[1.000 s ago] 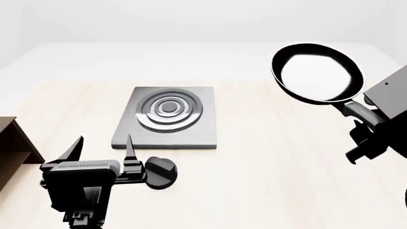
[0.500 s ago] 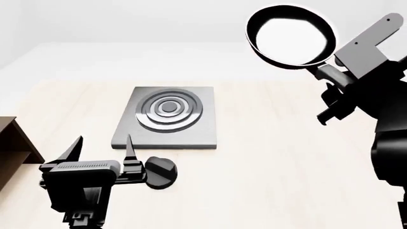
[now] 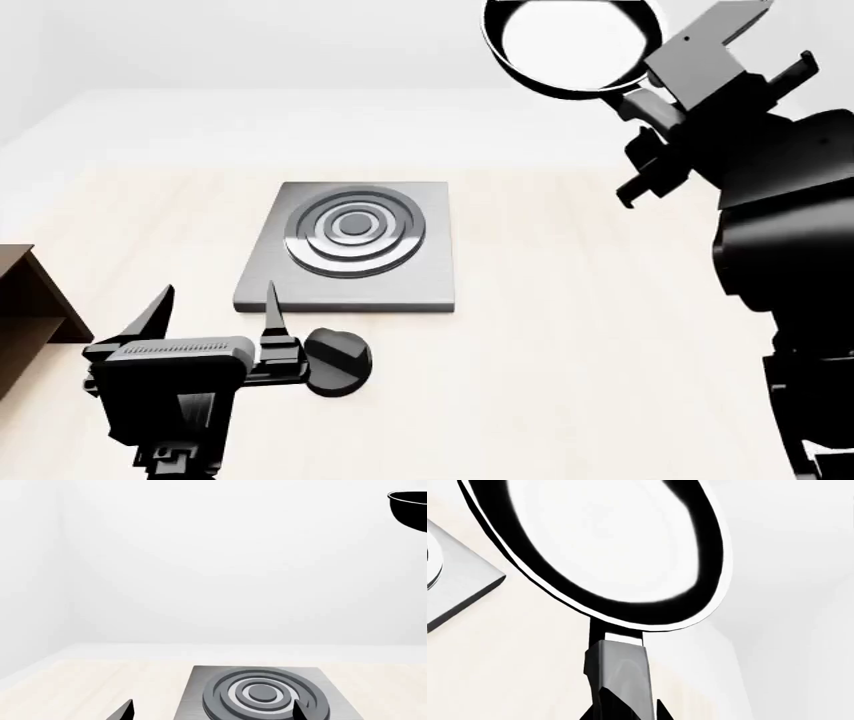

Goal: Turn on the stove and put the frying pan on it.

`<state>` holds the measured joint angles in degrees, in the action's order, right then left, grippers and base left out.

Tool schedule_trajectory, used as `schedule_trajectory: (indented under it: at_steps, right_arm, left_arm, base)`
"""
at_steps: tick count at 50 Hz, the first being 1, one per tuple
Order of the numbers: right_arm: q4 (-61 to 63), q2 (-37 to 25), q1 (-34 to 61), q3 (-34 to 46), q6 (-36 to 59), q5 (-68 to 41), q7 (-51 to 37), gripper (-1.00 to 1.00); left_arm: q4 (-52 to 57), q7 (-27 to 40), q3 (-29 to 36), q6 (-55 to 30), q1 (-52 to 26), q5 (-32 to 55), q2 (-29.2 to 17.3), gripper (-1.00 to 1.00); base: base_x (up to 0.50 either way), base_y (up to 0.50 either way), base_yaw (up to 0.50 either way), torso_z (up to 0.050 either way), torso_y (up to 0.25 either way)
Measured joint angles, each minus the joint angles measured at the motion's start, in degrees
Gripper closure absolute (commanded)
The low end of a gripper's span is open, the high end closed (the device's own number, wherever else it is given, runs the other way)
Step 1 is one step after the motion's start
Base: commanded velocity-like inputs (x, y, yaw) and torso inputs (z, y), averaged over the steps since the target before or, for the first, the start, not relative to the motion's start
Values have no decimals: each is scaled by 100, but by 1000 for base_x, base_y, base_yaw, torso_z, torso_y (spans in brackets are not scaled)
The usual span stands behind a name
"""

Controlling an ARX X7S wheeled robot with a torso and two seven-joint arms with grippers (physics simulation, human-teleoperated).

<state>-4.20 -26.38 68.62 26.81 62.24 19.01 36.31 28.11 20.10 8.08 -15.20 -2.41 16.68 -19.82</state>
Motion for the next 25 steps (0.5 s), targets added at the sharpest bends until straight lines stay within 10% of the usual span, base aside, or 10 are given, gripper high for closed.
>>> schedule_trajectory:
  at_steps: [25]
  right_arm:
    - [-2401,1174,923,141,-1259,-262,-742,100]
  left_arm:
    - [-15,44,30,-24,-55,29,-29,-100]
  base:
    - [0,0,0,0,2]
